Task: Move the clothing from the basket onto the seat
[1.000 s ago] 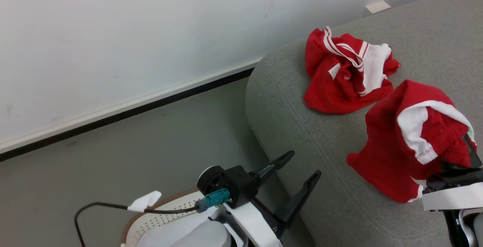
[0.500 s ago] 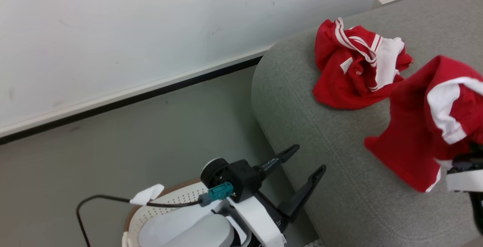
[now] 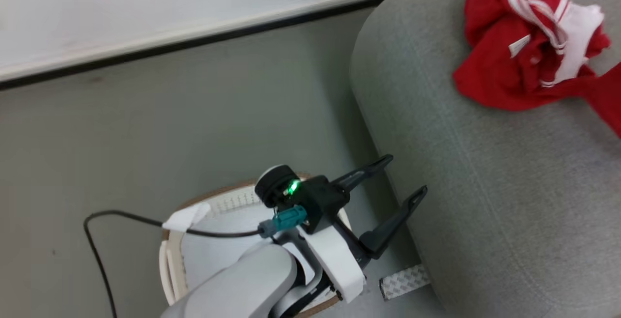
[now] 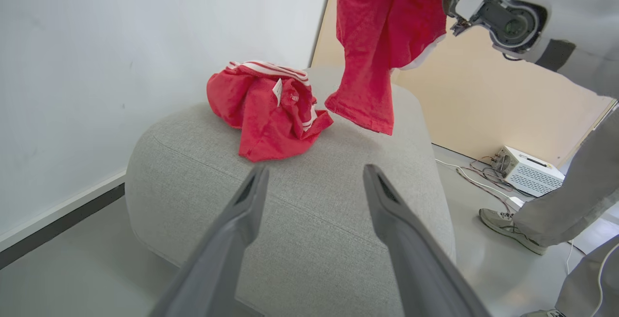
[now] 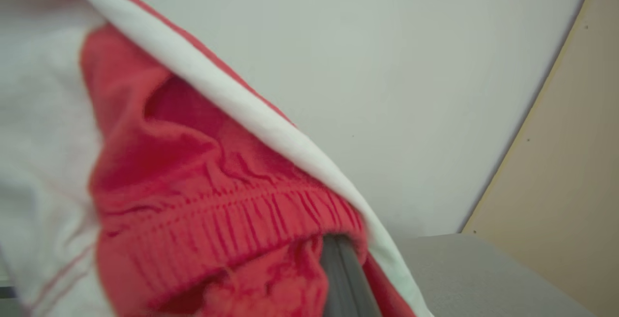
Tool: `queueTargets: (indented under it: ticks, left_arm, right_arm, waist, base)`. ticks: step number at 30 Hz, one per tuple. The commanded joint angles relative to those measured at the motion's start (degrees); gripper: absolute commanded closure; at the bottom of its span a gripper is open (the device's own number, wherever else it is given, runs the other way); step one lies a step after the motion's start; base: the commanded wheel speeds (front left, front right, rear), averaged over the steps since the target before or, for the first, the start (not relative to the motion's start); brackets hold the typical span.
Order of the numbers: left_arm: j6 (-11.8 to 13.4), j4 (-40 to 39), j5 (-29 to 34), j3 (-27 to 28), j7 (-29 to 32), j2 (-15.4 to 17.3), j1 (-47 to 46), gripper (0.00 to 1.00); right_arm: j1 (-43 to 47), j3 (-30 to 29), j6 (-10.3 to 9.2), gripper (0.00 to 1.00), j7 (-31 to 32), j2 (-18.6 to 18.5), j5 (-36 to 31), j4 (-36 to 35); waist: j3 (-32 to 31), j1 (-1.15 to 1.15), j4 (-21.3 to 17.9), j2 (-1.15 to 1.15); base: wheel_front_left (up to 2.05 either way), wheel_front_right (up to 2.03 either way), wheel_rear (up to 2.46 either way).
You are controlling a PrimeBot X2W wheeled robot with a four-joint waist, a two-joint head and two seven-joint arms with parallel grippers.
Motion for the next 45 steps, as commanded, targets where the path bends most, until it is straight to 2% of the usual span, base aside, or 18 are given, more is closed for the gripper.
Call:
queueTargets:
  ticks: [1,8,11,15,20,21,22,25,26,27,28,36,45]
  left_arm:
    - [0.29,-0.67,0.34,0.34,0.55,0.79,-1.12,0.0]
    - [0.19,-1.93,1.12,0.42,1.79,1.32,-3.67,0.0]
    - [0.28,-1.78,1.16,0.55,1.28,0.97,-4.25,0.0]
    - [0.05,-1.08,1.16,0.54,0.66,0.67,-4.82,0.0]
    - [0.11,0.06,0.78,0.65,-0.56,0.14,-5.18,0.0]
    - [0.07,0.32,0.67,0.69,-0.77,0.05,-5.2,0.0]
    - [0.04,0.58,0.55,0.7,-0.87,0.0,-5.18,0.0]
    - [0.01,1.15,0.24,0.76,-1.17,-0.04,-5.0,0.0]
    - [-0.01,1.26,0.1,0.75,-1.28,-0.02,-4.98,0.0]
    - [-0.03,1.37,0.0,0.77,-1.38,0.01,-4.97,0.0]
    - [-0.06,1.52,-0.09,0.76,-1.51,0.09,-4.93,0.0]
    - [0.15,3.41,-2.03,0.93,-2.46,0.46,-1.79,0.0]
    - [2.39,3.64,-5.26,3.32,-4.36,2.81,4.84,0.0]
  right_arm:
    - [-2.83,0.39,-0.13,1.0,0.45,-1.36,0.35,1.76]
    - [-12.42,1.61,-0.14,1.0,2.24,-6.09,0.69,13.85]
    - [-14.48,4.28,-0.13,1.0,4.46,-6.43,-0.06,19.54]
    - [-16.13,9.57,-0.14,1.0,11.76,-8.45,-2.07,27.74]
    - [-17.86,13.96,-0.14,0.98,20.87,-8.07,1.64,33.45]
    - [-17.83,14.96,-0.14,0.8,21.85,-8.14,2.59,33.66]
    - [-17.82,15.95,-0.14,0.67,22.45,-8.26,3.18,33.74]
    - [-18.0,18.56,-0.14,0.52,22.78,-8.72,5.15,33.43]
    - [-18.01,19.34,-0.14,0.34,22.54,-8.81,5.91,33.31]
    - [-17.95,20.11,-0.14,0.12,22.24,-8.83,6.38,33.28]
    - [-17.81,20.88,-0.14,0.0,22.08,-8.71,6.92,33.18]
    - [-13.1,29.46,-0.14,0.0,24.02,-7.78,13.84,30.36]
    - [-8.18,39.51,-0.14,0.0,23.82,-12.51,20.48,22.83]
  waist:
    - [4.88,0.0,2.25,0.0]
    - [10.83,0.0,5.16,0.0]
    - [12.25,0.0,6.31,0.0]
    - [13.63,0.0,7.49,0.0]
    - [13.92,0.0,8.14,0.0]
    - [13.85,0.0,8.15,0.0]
    - [13.71,0.0,8.11,0.0]
    - [13.21,0.0,7.79,0.0]
    - [13.05,0.0,7.68,0.0]
    - [12.86,0.0,7.56,0.0]
    - [12.54,0.0,7.4,0.0]
    - [5.41,0.0,6.1,0.0]
    - [-7.11,0.0,5.1,0.0]
  base:
    - [0.0,0.0,0.0]
    - [0.0,0.0,0.0]
    - [0.0,0.0,0.0]
    - [0.0,0.0,0.0]
    - [0.0,0.0,0.0]
    - [0.0,0.0,0.0]
    - [0.0,0.0,0.0]
    - [0.0,0.0,0.0]
    - [0.0,0.0,0.0]
    - [0.0,0.0,0.0]
    - [0.0,0.0,0.0]
    - [0.0,0.0,0.0]
    - [0.0,0.0,0.0]
